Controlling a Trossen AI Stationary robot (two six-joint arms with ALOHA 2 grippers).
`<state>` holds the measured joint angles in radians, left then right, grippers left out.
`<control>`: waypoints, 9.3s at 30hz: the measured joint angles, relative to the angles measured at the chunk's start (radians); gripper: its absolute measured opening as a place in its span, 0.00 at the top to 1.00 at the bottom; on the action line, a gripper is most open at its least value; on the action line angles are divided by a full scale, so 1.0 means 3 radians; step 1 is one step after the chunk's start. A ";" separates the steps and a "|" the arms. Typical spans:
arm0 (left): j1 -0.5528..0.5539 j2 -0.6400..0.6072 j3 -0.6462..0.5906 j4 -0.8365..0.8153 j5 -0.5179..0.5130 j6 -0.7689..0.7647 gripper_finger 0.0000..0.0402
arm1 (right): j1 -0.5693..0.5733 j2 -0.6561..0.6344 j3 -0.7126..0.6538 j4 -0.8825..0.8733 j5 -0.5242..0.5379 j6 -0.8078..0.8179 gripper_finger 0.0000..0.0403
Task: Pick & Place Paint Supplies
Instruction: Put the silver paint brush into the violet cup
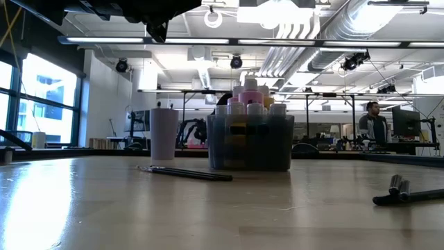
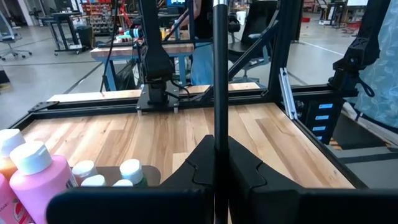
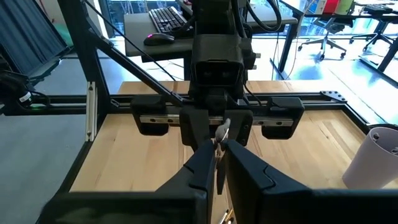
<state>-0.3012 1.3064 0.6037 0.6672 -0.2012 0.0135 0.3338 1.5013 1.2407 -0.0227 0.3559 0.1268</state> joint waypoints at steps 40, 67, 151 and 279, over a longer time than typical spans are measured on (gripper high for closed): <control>0.0000 0.0005 -0.0003 0.0039 -0.0009 -0.0022 0.98 | -0.0007 0.0000 0.0006 0.0010 -0.0130 -0.0177 0.96; 0.0000 -0.0861 -0.0003 -0.0932 -0.0188 0.0178 0.69 | -0.0076 0.0000 0.0006 -0.0093 -0.0178 -0.0225 0.99; 0.0307 0.0043 0.0785 -0.1483 0.0506 -0.0818 0.96 | -0.0414 0.0254 0.0004 -0.0226 -0.0761 -0.0144 0.90; 0.1141 -0.1329 0.0270 -0.3571 0.0893 0.0442 1.00 | 0.1496 -0.0346 0.0005 -0.2466 0.1501 0.1684 0.99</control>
<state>0.0410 0.9076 0.6846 -0.4042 0.0668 0.1462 0.7826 1.3975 1.2423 -0.7625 0.8061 0.6319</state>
